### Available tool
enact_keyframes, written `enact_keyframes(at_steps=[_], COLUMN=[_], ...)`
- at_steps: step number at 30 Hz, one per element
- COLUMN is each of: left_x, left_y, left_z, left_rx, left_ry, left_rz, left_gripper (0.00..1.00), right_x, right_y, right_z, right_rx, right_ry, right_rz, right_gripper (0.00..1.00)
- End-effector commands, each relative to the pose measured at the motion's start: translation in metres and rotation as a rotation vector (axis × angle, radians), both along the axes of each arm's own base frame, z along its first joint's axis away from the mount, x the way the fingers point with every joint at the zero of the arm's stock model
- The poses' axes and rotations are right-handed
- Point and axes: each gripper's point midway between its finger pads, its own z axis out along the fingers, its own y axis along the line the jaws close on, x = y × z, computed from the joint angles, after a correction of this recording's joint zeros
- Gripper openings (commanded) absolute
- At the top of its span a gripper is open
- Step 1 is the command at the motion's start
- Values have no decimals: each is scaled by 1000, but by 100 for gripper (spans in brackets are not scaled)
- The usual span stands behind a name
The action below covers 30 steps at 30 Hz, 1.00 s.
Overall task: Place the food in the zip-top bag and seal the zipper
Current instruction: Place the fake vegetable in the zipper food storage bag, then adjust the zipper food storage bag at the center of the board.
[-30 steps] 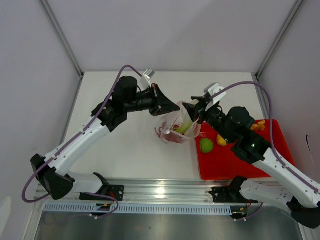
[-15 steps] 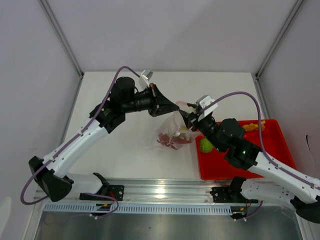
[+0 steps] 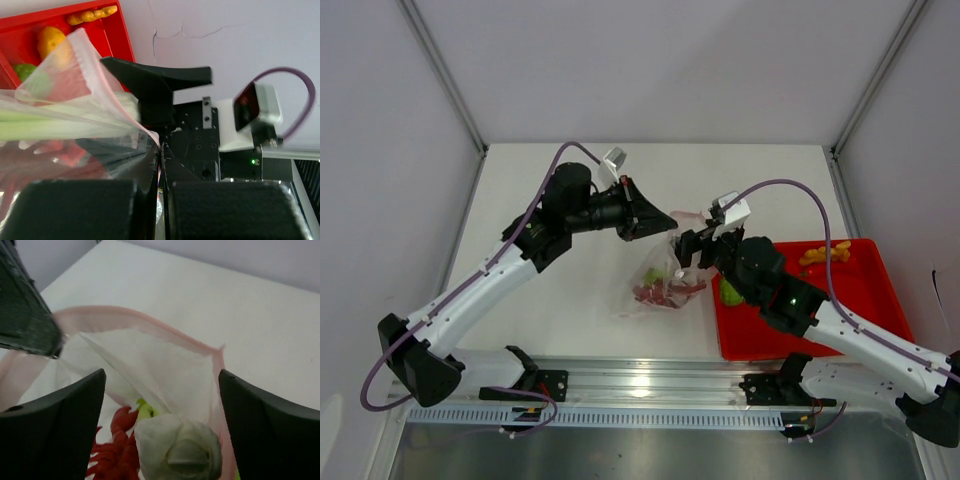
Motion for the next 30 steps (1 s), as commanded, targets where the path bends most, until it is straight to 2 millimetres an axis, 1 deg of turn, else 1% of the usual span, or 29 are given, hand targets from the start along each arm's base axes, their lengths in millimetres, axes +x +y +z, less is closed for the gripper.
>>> enact_keyframes(at_steps=[1,2,3,5,6,7,8,9,10,11,12,13,14,15,16,17,18,19,21,22,23,24,27,29,30], left_x=[-14,-15,-16,-17,-17,-18,-17,-18,-18,-18,-18,-18,-19,-19,-20,-20,-20,-20,-22,-22,-22,-23,-23,-23,-23], left_y=[10,11,12,13,13,14,14,14,14,14,14,14,14,14,14,14,14,13,13,13,13,13,13,13,13], left_z=[38,34,33,27,23,24,20,18,15,14,12,10,10,8,7,6,4,3,3,3,2,1,2,0,-1], left_rx=[-78,-70,-67,-56,-48,-49,-42,-38,-32,-31,-26,-23,-24,-22,-21,-20,-17,-17,-20,-21,-19,-18,-18,-10,-8], left_ry=[-133,-132,-144,-142,-147,-152,-149,-154,-153,-159,-162,-164,-170,-172,-174,-178,-176,-174,-174,-177,-177,-174,-179,-185,-184], left_rz=[-22,-22,-25,-29,-31,-31,-32,-33,-34,-35,-38,-41,-47,-51,-53,-57,-59,-64,-72,-74,-73,-76,-83,-84,-86], left_gripper=[1,1,1,1,1,1,1,1,0,1,1,1,1,1,1,0,1,1,1,1,1,0,1,1,1], right_x=[-3,-5,-8,-10,-15,-17,-22,-27,-29,-33,-36,-37,-36,-36,-41,-37,-38,-43,-43,-44,-46,-46,-41,-39,-39], right_y=[-11,-14,-22,-34,-44,-54,-61,-63,-70,-75,-77,-77,-83,-81,-68,-70,-66,-57,-45,-40,-33,-31,-35,-37,-38], right_z=[20,26,35,45,54,61,57,72,75,67,67,58,43,34,11,-2,-14,-36,-45,-49,-56,-59,-74,-80,-85], right_rx=[93,114,105,119,140,166,179,221,248,234,280,269,243,233,200,195,193,167,194,212,246,258,250,234,225], right_ry=[95,122,149,186,221,235,288,295,310,352,395,444,500,542,633,682,730,798,819,830,844,844,843,843,845], right_rz=[-64,-79,-102,-147,-176,-198,-217,-196,-206,-215,-230,-233,-263,-252,-199,-214,-207,-182,-138,-112,-85,-78,-116,-129,-135], right_gripper=[96,97,98,98,99,99,99,99,100,99,99,99,99,99,99,99,100,98,89,82,72,69,61,49,46])
